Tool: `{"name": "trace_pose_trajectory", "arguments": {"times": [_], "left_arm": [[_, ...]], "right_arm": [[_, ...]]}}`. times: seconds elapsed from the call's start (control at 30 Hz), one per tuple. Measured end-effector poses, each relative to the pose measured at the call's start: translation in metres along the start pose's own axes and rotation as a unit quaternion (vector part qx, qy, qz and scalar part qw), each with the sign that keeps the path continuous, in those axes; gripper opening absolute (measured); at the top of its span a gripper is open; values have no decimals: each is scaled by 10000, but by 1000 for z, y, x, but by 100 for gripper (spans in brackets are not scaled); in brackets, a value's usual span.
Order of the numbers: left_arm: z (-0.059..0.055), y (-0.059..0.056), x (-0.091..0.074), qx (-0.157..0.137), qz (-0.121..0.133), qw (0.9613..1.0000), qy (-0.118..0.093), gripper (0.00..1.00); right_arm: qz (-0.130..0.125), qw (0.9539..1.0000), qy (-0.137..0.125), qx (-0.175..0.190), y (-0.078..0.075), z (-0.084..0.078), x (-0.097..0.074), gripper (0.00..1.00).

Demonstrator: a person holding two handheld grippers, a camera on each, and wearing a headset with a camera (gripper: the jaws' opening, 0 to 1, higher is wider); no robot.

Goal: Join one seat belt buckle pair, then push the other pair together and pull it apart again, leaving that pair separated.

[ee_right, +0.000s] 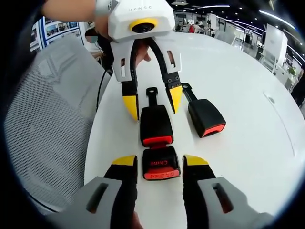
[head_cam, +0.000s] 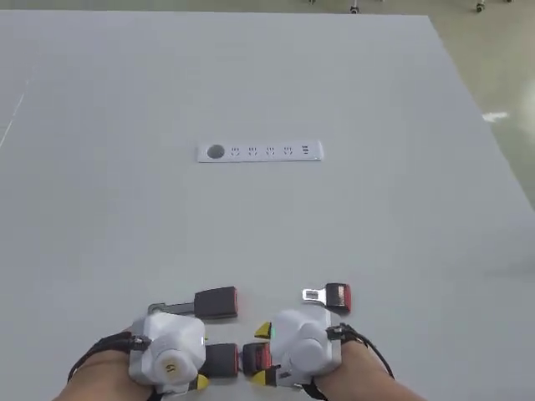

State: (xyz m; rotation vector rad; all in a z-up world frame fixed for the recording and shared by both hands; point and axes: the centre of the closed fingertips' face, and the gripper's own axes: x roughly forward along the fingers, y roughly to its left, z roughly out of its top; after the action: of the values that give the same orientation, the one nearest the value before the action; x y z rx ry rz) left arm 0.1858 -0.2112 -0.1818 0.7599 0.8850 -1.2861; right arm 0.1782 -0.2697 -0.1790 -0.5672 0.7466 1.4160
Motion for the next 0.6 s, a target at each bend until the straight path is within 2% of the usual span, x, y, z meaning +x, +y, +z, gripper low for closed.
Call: {"name": "trace_pose_trajectory", "arguments": {"times": [0.1, 0.23, 0.47, 0.6], "left_arm": [[12, 6, -10, -65, 35, 9998, -170, 41], [19, 19, -13, -126, 135, 9994, -281, 42], [20, 33, -9, -128, 171, 9993, -313, 43], [16, 46, -5, -217, 262, 9989, -329, 45]], "right_arm": [[7, 10000, -33, -62, -1, 1, -3, 32], [-92, 9999, -89, -97, -9, 1, -9, 32], [-301, 9994, -145, 83, -32, -5, -24, 32], [-485, 9986, -107, 184, -53, -16, -38, 32]]}}
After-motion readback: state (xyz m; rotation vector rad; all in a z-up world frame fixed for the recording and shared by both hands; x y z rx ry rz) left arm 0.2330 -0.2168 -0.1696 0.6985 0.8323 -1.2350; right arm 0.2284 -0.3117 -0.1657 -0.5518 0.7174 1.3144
